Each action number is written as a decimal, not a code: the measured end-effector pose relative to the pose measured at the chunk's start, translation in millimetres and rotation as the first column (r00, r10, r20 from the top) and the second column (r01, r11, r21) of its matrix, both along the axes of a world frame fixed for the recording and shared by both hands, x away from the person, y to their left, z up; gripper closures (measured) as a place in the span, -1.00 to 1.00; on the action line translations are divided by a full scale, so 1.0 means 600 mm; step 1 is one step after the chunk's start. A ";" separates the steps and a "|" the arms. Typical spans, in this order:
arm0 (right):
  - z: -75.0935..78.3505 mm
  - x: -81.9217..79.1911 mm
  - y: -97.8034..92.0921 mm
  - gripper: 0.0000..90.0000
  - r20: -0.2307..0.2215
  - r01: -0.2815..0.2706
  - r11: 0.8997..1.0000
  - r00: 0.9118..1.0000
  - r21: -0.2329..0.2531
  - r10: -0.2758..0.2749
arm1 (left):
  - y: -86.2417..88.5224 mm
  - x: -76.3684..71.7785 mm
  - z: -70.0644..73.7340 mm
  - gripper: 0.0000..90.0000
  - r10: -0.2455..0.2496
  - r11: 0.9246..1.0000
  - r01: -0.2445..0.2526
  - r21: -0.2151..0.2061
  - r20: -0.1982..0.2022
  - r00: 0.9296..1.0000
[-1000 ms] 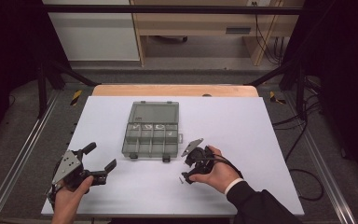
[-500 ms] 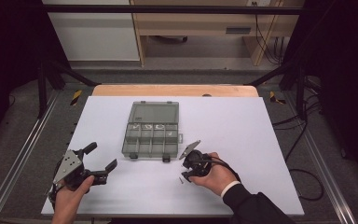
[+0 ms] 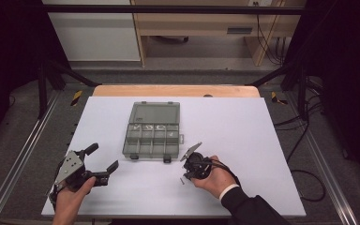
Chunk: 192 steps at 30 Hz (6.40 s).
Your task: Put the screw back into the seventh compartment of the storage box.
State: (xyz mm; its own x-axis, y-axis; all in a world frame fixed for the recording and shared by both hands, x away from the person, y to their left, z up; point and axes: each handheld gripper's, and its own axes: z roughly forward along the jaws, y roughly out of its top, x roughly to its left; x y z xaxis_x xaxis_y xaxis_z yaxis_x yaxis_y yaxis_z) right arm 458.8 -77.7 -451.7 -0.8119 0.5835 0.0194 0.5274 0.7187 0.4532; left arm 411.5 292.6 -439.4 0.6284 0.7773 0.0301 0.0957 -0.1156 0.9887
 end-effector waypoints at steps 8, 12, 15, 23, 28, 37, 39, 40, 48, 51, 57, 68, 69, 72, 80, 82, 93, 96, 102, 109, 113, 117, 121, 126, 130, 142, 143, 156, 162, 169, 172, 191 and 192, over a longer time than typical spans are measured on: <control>-0.004 0.004 -0.001 0.94 -0.007 0.013 1.000 1.000 -0.002 -0.013 | -0.001 0.000 0.000 -0.97 -0.001 1.000 0.001 0.004 -0.001 1.000; -0.006 0.005 -0.001 0.95 -0.002 0.012 1.000 1.000 -0.004 -0.012 | 0.000 0.000 0.000 -0.96 0.000 1.000 0.000 0.005 0.000 1.000; -0.003 0.004 -0.002 0.95 0.001 0.021 1.000 1.000 0.017 -0.021 | -0.001 0.000 0.000 -0.97 0.000 1.000 0.000 0.006 -0.001 1.000; 0.017 0.010 -0.009 0.95 0.038 0.020 0.997 0.999 0.069 -0.023 | 0.001 0.001 -0.001 -0.96 0.002 1.000 -0.002 0.009 -0.006 1.000; 0.026 0.013 -0.013 0.95 0.056 0.021 0.995 0.998 0.101 -0.027 | 0.000 0.001 -0.002 -0.97 -0.001 1.000 0.001 0.011 -0.012 1.000; 0.037 0.019 -0.016 0.95 0.086 0.033 0.987 0.995 0.155 -0.046 | 0.000 0.001 -0.003 -0.97 0.005 1.000 -0.005 0.013 -0.021 1.000; 0.039 0.022 -0.017 0.95 0.093 0.038 0.985 0.994 0.169 -0.054 | -0.001 0.000 -0.004 -0.97 0.004 1.000 -0.004 0.017 -0.023 1.000; 0.040 0.023 -0.018 0.95 0.095 0.037 0.984 0.994 0.172 -0.054 | -0.001 0.000 -0.004 -0.97 0.003 1.000 -0.003 0.017 -0.022 1.000; 0.060 0.031 -0.019 0.95 0.136 0.036 0.977 0.988 0.212 -0.066 | -0.001 0.000 -0.005 -0.97 0.001 1.000 -0.001 0.021 -0.028 1.000; 0.075 0.036 -0.014 0.95 0.162 0.025 0.973 0.985 0.229 -0.064 | -0.001 0.001 -0.005 -0.97 0.002 1.000 -0.002 0.020 -0.027 1.000; 0.094 0.041 -0.003 0.95 0.187 0.017 0.969 0.980 0.247 -0.064 | -0.001 -0.001 -0.005 -0.97 0.003 1.000 -0.002 0.021 -0.026 1.000; 0.116 0.056 0.027 0.95 0.238 -0.012 0.970 0.970 0.242 -0.047 | -0.001 0.000 -0.005 -0.96 -0.001 1.000 0.001 0.020 -0.028 1.000; 0.116 0.056 0.027 0.95 0.238 -0.012 0.970 0.970 0.242 -0.047 | -0.001 0.000 -0.005 -0.96 0.000 1.000 0.001 0.019 -0.029 1.000; 0.120 0.060 0.037 0.95 0.246 -0.018 0.968 0.968 0.251 -0.046 | -0.001 0.001 -0.005 -0.97 0.000 1.000 0.001 0.018 -0.030 1.000; 0.120 0.072 0.066 0.95 0.281 -0.036 0.967 0.959 0.253 -0.037 | -0.002 0.001 -0.005 -0.97 -0.007 1.000 0.007 0.025 -0.032 0.999; 0.118 0.075 0.075 0.95 0.286 -0.042 0.969 0.958 0.245 -0.031 | -0.003 0.001 -0.005 -0.96 -0.008 1.000 0.009 0.026 -0.032 0.999; 0.109 0.094 0.111 0.95 0.278 -0.042 0.970 0.960 0.239 -0.027 | -0.006 0.002 -0.006 -0.96 -0.018 0.999 0.019 0.033 -0.036 0.999; 0.108 0.099 0.117 0.95 0.273 -0.036 0.972 0.961 0.231 -0.029 | -0.006 0.002 -0.006 -0.96 -0.017 0.999 0.018 0.030 -0.038 0.999; 0.100 0.111 0.122 0.95 0.256 -0.011 0.973 0.965 0.231 -0.050 | -0.005 0.002 -0.007 -0.96 -0.009 0.999 0.011 0.033 -0.039 0.999; 0.086 0.120 0.131 0.95 0.224 -0.009 0.977 0.974 0.212 -0.039 | -0.005 0.004 -0.007 -0.96 -0.015 0.999 0.016 0.031 -0.039 0.999; 0.076 0.122 0.138 0.95 0.214 -0.014 0.982 0.976 0.188 -0.027 | -0.004 0.002 -0.006 -0.96 -0.014 0.999 0.015 0.031 -0.037 0.999; 0.075 0.118 0.139 0.95 0.213 -0.016 0.982 0.977 0.187 -0.025 | -0.005 0.002 -0.006 -0.97 -0.014 0.999 0.016 0.034 -0.037 0.999; 0.073 0.117 0.134 0.95 0.209 -0.014 0.984 0.978 0.179 -0.024 | -0.006 0.002 -0.007 -0.96 -0.018 0.999 0.019 0.037 -0.037 0.999; 0.066 0.118 0.136 0.94 0.199 -0.014 0.986 0.980 0.168 -0.020 | -0.006 0.003 -0.006 -0.96 -0.019 0.999 0.021 0.037 -0.037 0.999; 0.065 0.122 0.136 0.71 0.199 0.001 0.984 0.979 0.176 -0.036 | -0.007 0.003 -0.007 -0.96 -0.021 0.999 0.022 0.036 -0.039 0.999; 0.088 0.106 0.116 0.01 0.230 0.025 0.980 0.971 0.196 -0.071 | -0.006 0.003 -0.007 -0.97 -0.019 0.999 0.021 0.038 -0.040 0.999; 0.092 0.100 0.113 -0.17 0.237 0.030 0.981 0.969 0.191 -0.076 | -0.006 0.003 -0.007 -0.97 -0.020 0.999 0.021 0.038 -0.040 0.999; 0.120 0.053 0.082 -0.77 0.295 -0.009 0.986 0.955 0.166 -0.040 | -0.007 0.003 -0.008 -0.97 -0.022 0.999 0.024 0.041 -0.043 0.999; 0.122 0.032 0.051 -0.83 0.276 -0.025 0.989 0.961 0.147 -0.017 | -0.007 0.003 -0.008 -0.97 -0.022 0.999 0.024 0.039 -0.043 0.999; 0.113 0.018 0.016 -0.81 0.253 -0.010 0.994 0.967 0.106 -0.018 | -0.008 0.003 -0.008 -0.97 -0.025 0.999 0.027 0.042 -0.044 0.999; 0.107 0.016 0.006 -0.81 0.243 -0.002 0.996 0.970 0.094 -0.021 | -0.008 0.003 -0.009 -0.97 -0.025 0.999 0.027 0.042 -0.046 0.999; 0.045 -0.004 -0.008 -0.86 0.114 0.008 1.000 0.993 0.012 -0.009 | -0.008 0.003 -0.009 -0.97 -0.022 0.999 0.024 0.041 -0.044 0.999; 0.044 -0.005 -0.009 -0.86 0.109 0.011 1.000 0.994 0.010 -0.012 | -0.008 0.003 -0.009 -0.97 -0.024 0.999 0.026 0.042 -0.045 0.999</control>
